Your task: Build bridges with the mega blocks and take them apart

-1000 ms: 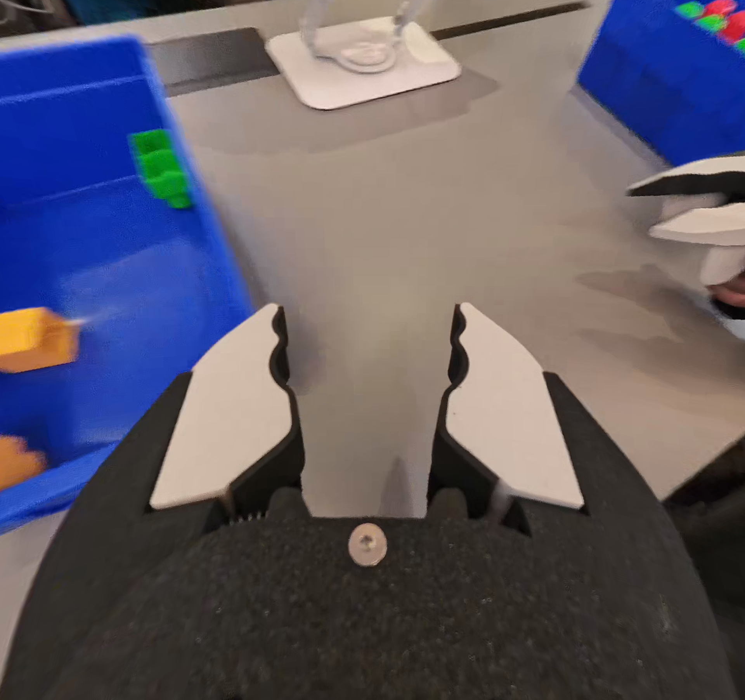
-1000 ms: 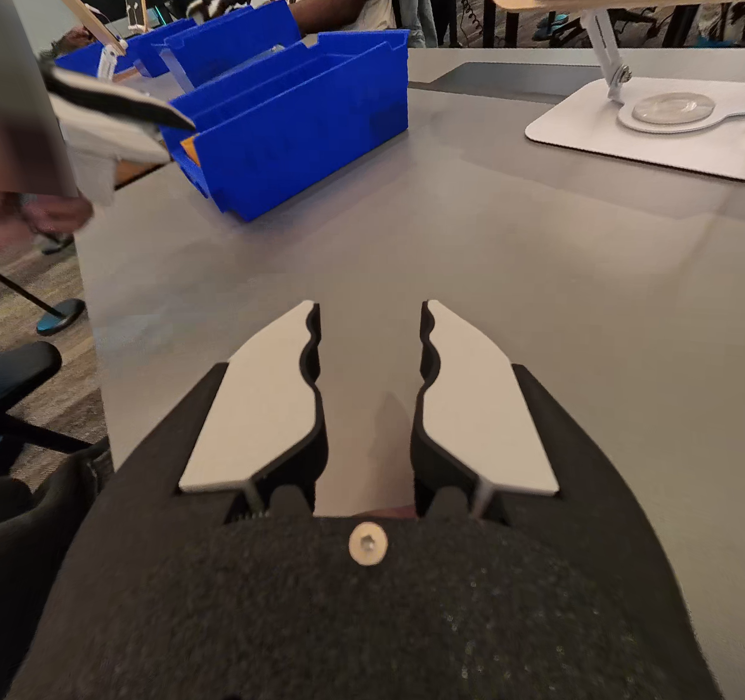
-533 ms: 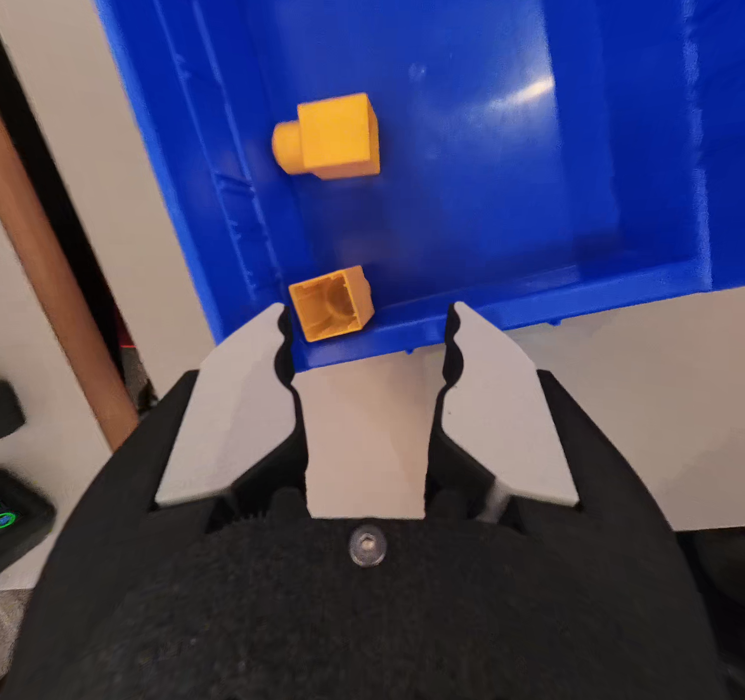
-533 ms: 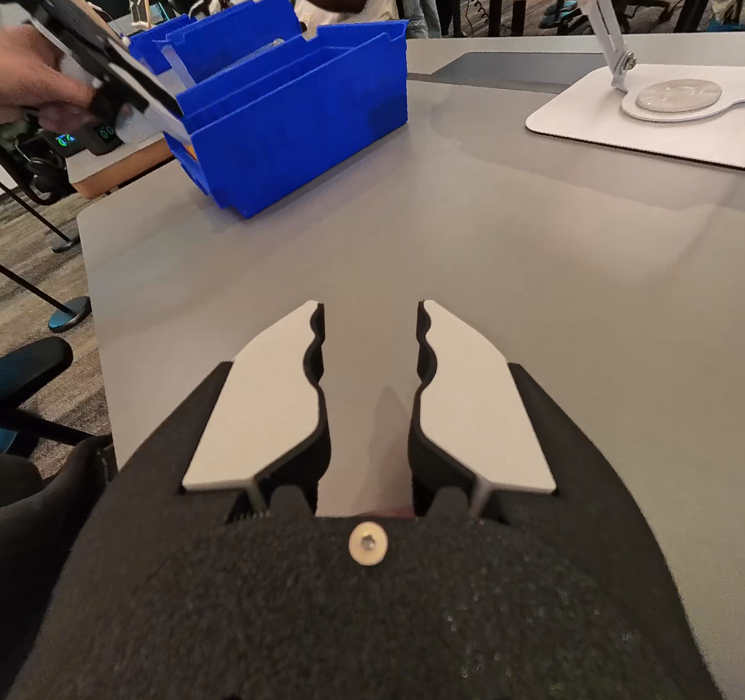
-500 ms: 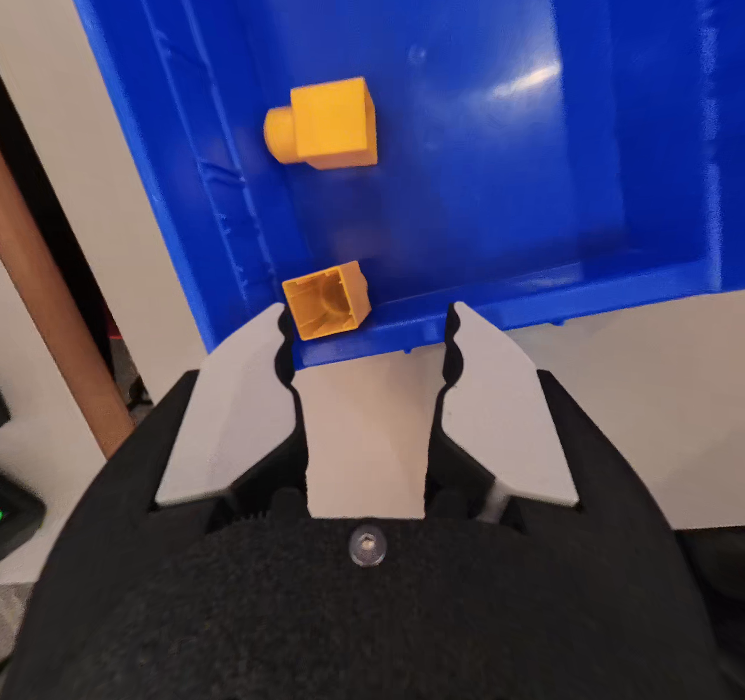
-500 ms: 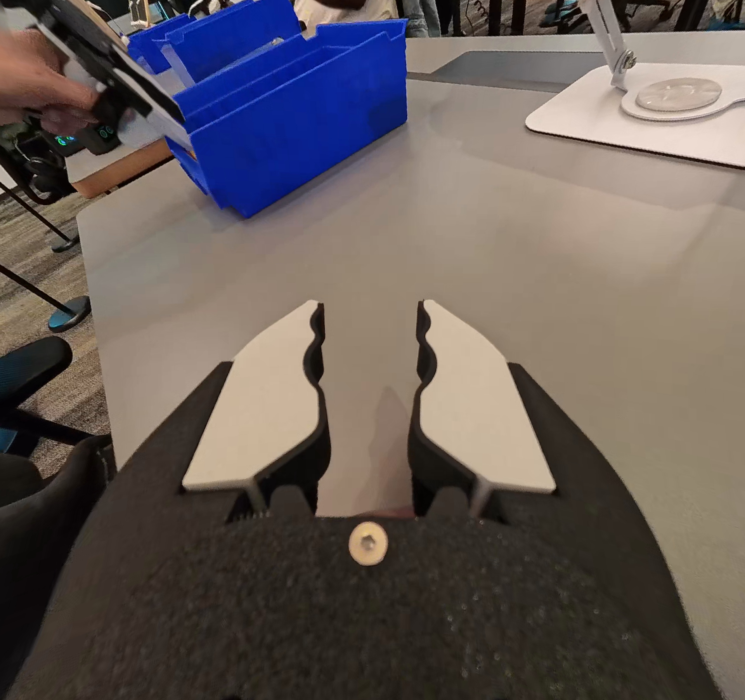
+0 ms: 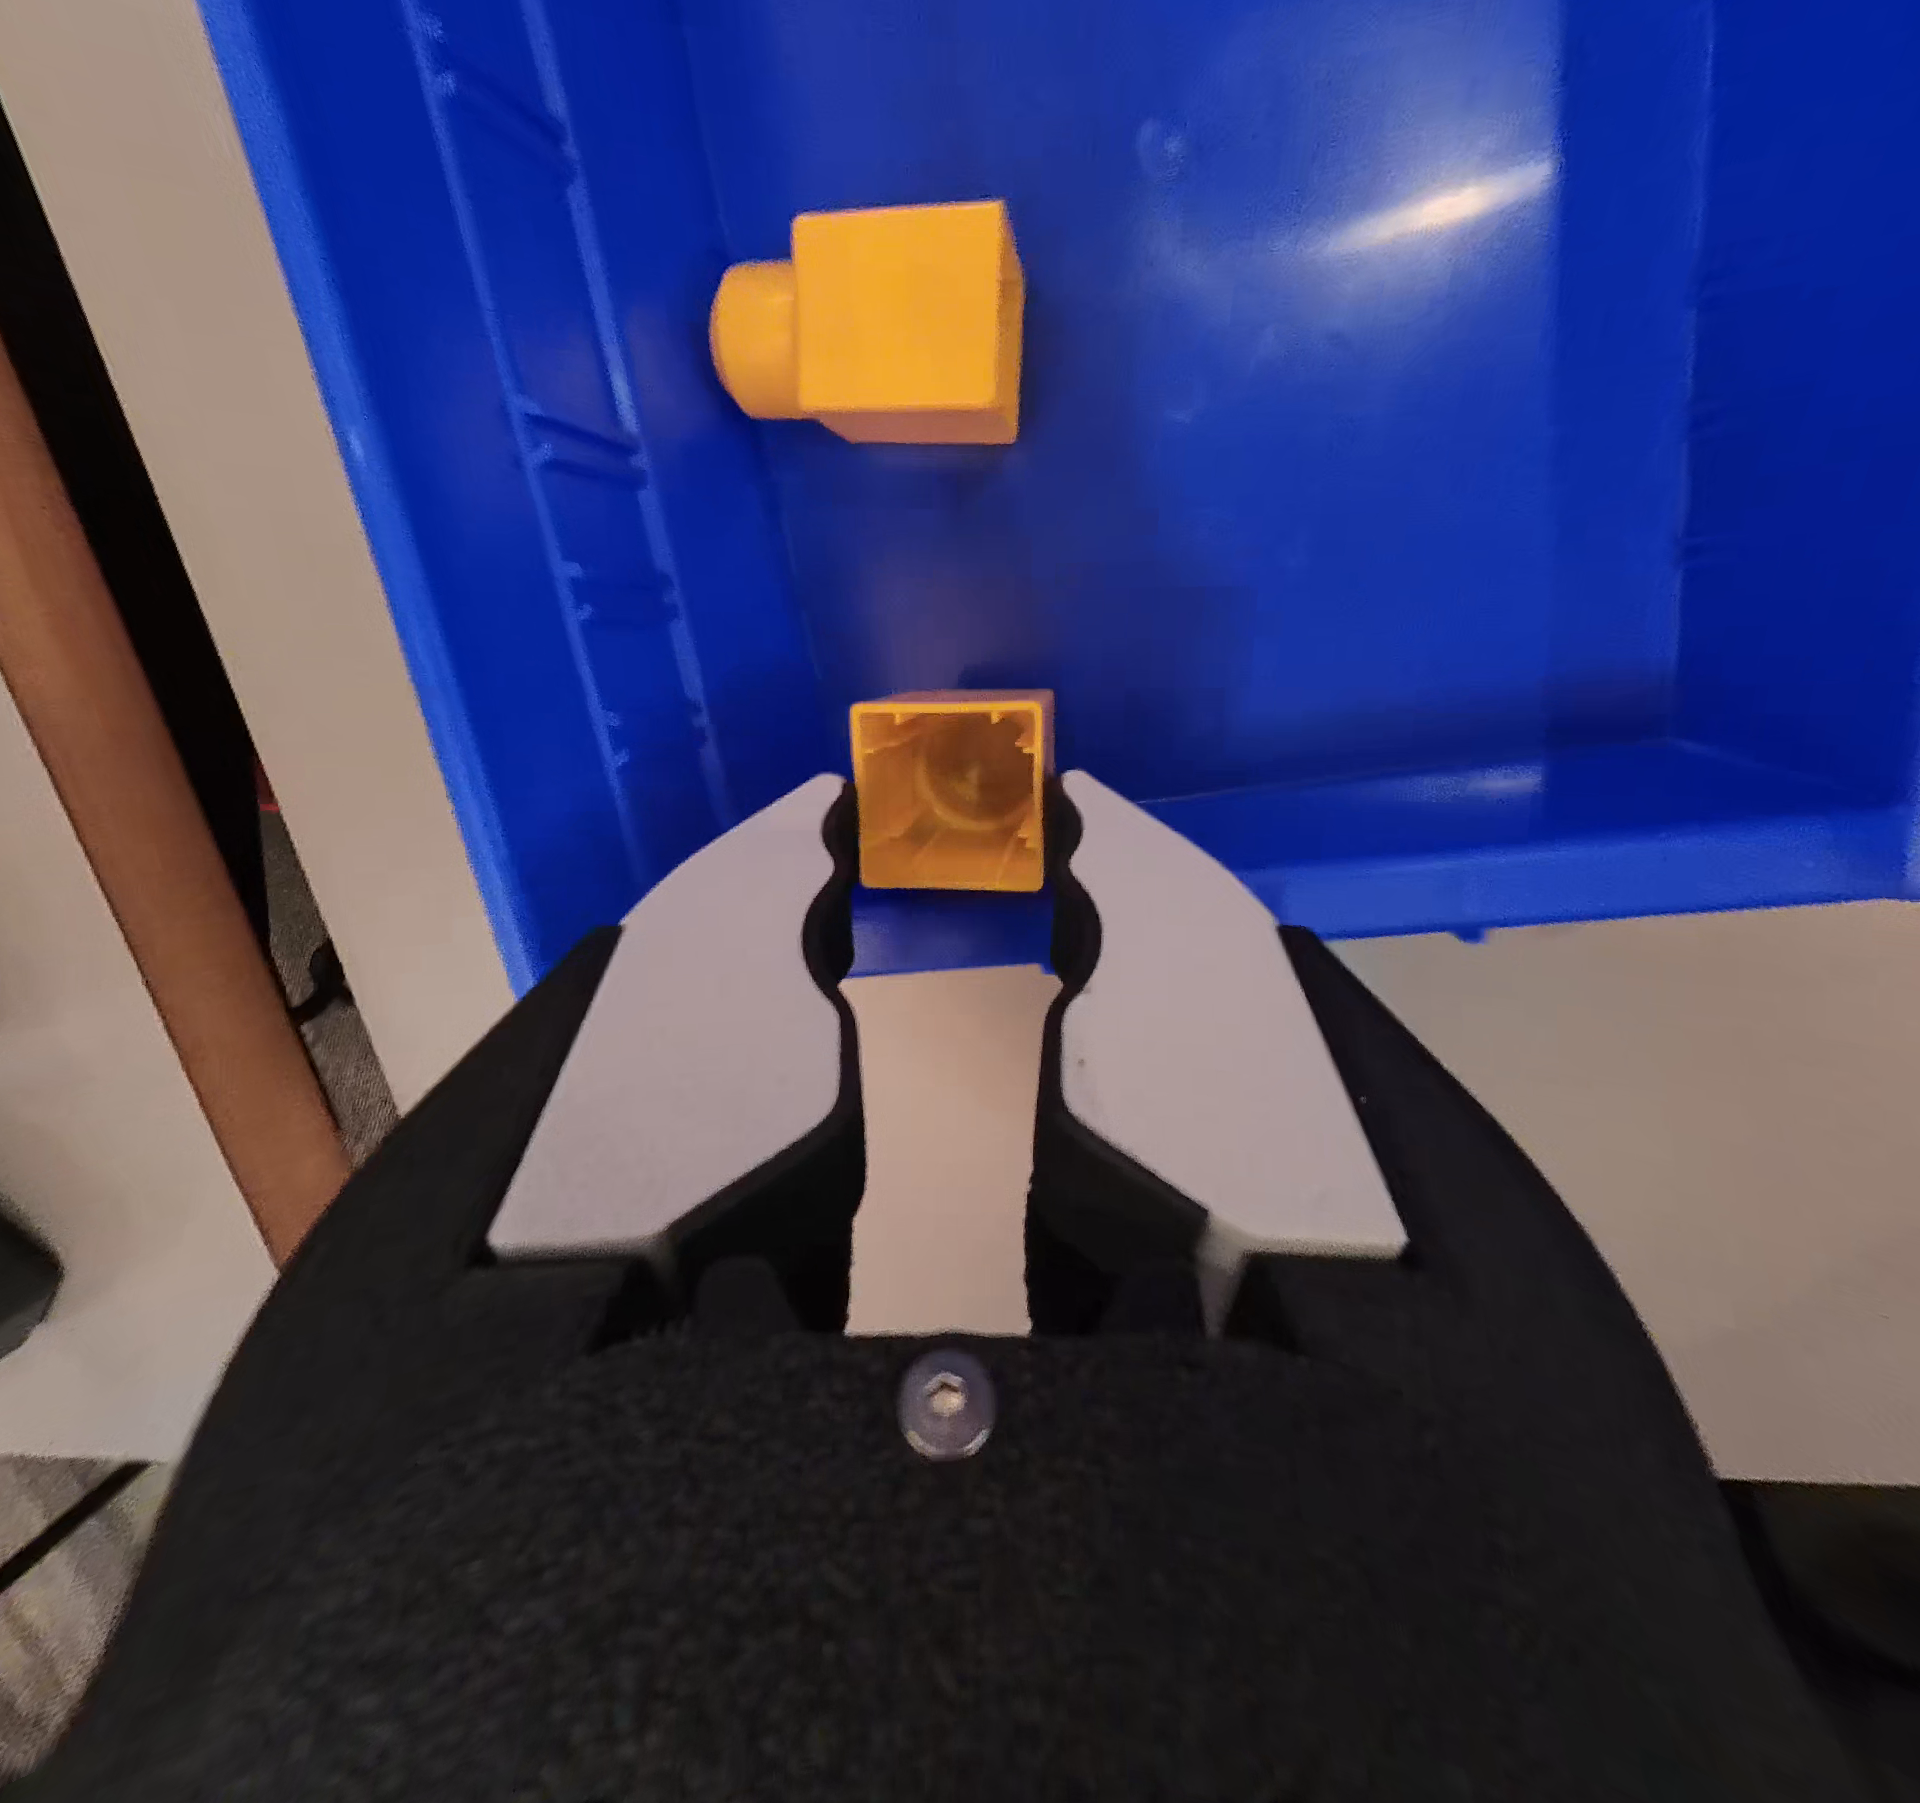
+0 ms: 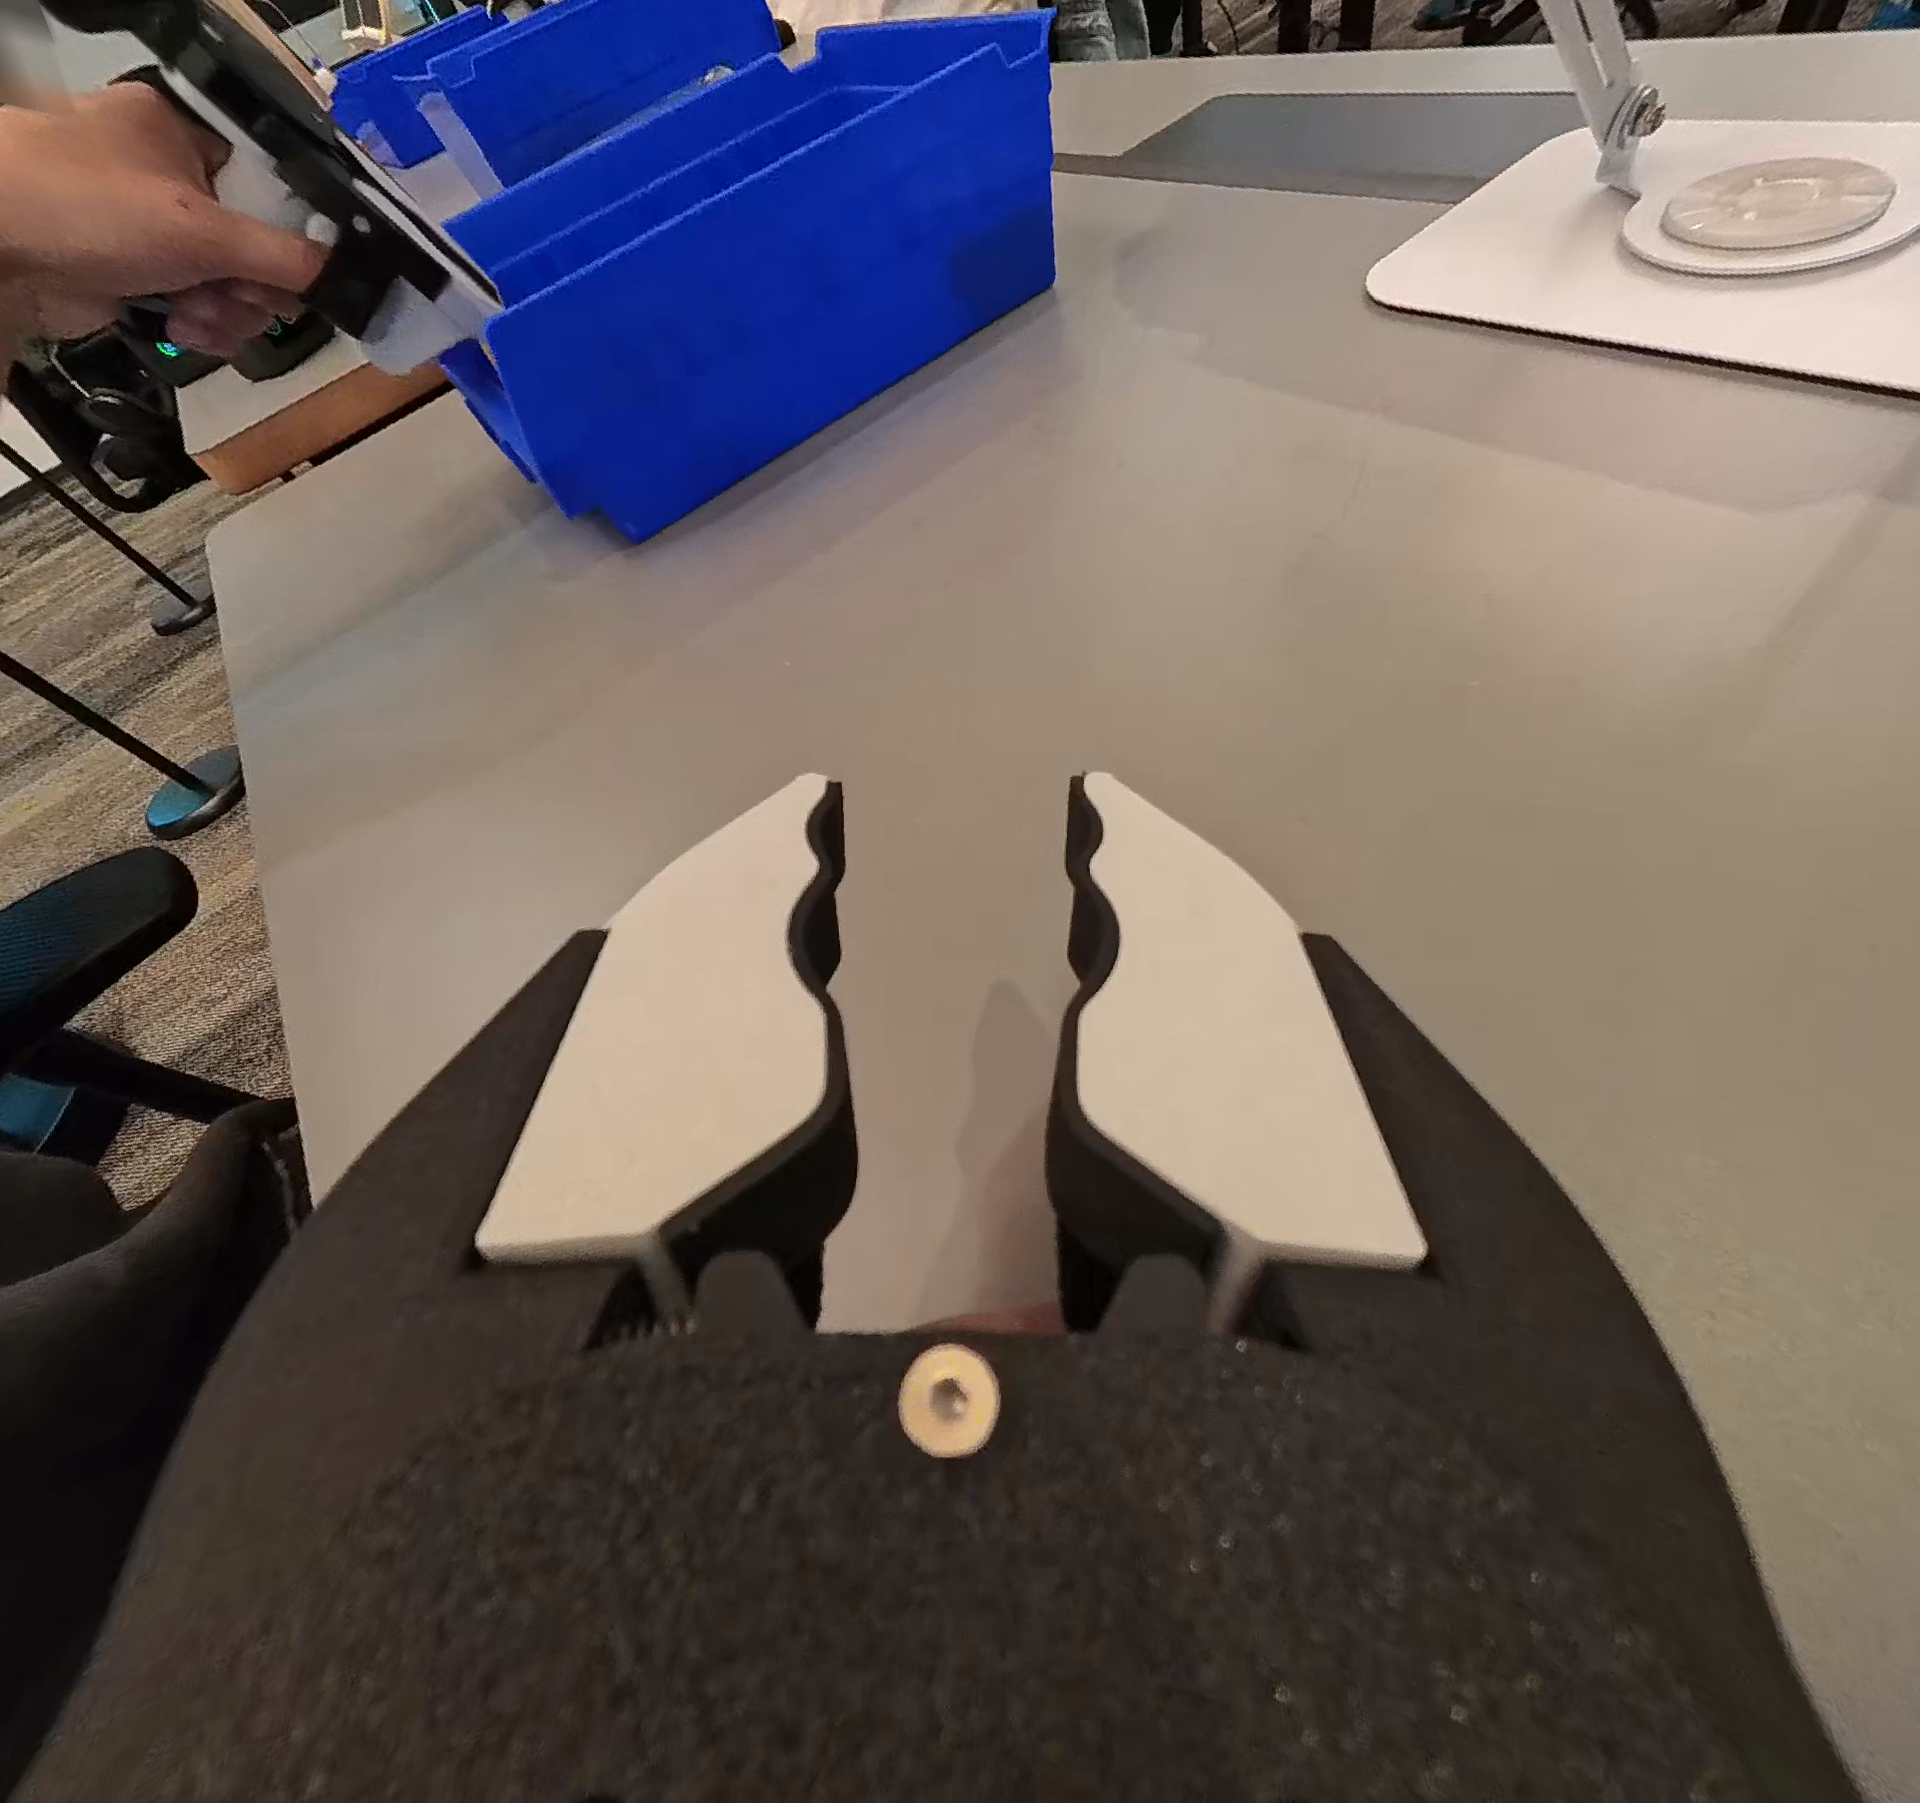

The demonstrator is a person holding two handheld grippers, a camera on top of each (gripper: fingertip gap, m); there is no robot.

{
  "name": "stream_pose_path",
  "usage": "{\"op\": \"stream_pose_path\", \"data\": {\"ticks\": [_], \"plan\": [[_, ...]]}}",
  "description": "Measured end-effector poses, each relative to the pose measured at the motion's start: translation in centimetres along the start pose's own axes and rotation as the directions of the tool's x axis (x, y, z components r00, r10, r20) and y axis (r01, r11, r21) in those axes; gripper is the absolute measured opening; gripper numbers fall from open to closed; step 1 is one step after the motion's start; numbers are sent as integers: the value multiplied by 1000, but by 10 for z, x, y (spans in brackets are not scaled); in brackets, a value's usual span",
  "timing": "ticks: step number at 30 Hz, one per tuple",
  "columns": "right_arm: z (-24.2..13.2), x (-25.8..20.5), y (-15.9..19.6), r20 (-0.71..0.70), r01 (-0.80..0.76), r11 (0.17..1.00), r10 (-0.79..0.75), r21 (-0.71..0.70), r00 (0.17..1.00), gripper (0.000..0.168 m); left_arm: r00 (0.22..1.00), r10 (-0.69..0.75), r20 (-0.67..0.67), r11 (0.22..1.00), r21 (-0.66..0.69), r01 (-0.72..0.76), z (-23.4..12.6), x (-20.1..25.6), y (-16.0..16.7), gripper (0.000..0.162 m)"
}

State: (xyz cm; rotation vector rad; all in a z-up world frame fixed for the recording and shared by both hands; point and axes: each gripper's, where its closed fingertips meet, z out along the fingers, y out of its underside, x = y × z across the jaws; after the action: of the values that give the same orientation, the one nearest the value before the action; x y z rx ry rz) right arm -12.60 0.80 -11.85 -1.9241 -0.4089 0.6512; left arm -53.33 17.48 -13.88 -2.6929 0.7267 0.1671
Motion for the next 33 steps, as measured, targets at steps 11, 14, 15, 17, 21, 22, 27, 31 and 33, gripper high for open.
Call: {"op": "stream_pose_path", "data": {"ticks": [11,14,15,17,21,22,27,31,33], "plan": [[-3,3,-4,-15,-5,1000,6,18,1000,40,894,355,-275,648,762,-22,-169,197,-111,34],[-4,5,-4,-15,-15,1000,15,19,1000,40,859,388,-334,678,735,-21,-116,273,-112,34],[-5,6,-4,-16,-14,1000,15,18,1000,40,864,391,-317,693,719,-50,-93,289,-113,33],[-5,7,-4,-20,-10,1000,10,17,1000,40,847,404,-345,726,684,-68,-59,316,-113,33],[-8,8,-4,-19,-12,1000,12,20,1000,40,857,385,-342,750,657,-75,-27,319,-116,33],[-7,9,-4,-21,-14,1000,15,18,1000,40,842,372,-390,762,647,-37,-27,321,-115,33],[-4,16,4,-40,-43,999,42,-18,998,40,848,357,-392,793,607,-53,-15,318,-105,34],[-5,26,9,-101,-48,998,43,-50,994,40,850,376,-369,815,568,-115,-6,320,-89,34],[-5,28,10,-105,-57,997,51,-53,993,41,847,377,-374,822,557,-119,-3,322,-85,34]]}}
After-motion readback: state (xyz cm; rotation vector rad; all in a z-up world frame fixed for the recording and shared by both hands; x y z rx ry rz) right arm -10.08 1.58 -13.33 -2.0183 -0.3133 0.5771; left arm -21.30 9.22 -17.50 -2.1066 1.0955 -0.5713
